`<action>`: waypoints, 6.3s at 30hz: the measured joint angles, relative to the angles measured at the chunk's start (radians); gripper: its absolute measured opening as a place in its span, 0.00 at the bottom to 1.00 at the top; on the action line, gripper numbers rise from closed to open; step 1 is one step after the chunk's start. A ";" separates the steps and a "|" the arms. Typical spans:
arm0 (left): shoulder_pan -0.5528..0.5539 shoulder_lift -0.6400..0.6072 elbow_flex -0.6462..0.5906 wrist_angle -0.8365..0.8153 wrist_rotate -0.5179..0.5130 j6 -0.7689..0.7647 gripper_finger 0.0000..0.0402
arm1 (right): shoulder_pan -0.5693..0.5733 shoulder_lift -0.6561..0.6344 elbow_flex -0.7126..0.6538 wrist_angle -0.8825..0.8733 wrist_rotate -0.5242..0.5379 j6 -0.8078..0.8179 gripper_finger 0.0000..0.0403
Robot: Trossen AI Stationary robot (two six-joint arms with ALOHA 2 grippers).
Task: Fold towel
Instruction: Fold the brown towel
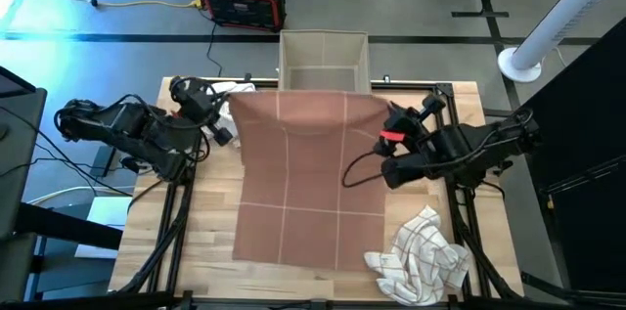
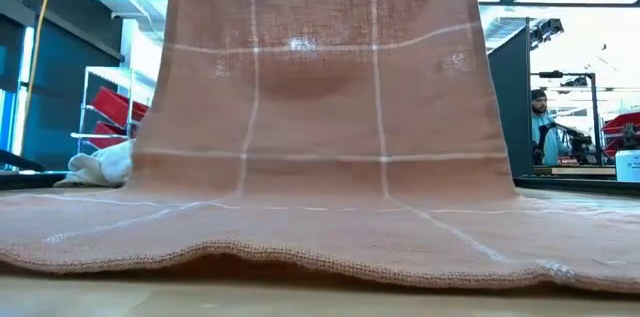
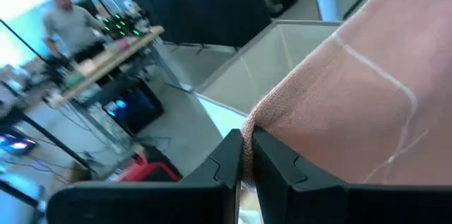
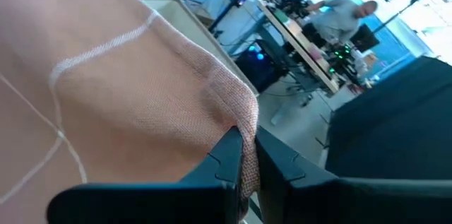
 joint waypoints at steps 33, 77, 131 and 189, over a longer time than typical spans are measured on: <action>-0.174 0.000 -0.218 -0.015 0.431 -0.315 0.04 | 0.201 -0.031 -0.280 0.001 -0.189 0.217 0.02; -0.228 0.041 -0.150 -0.116 0.728 -0.403 0.04 | 0.351 -0.211 -0.560 0.606 -0.791 0.279 0.02; -0.396 0.565 -0.331 0.226 1.016 -0.597 0.21 | 0.436 0.219 -0.600 0.996 -1.106 0.498 0.04; -0.546 0.577 -0.477 0.157 0.946 -1.297 0.00 | -0.225 0.150 -0.757 1.175 -1.253 0.139 0.00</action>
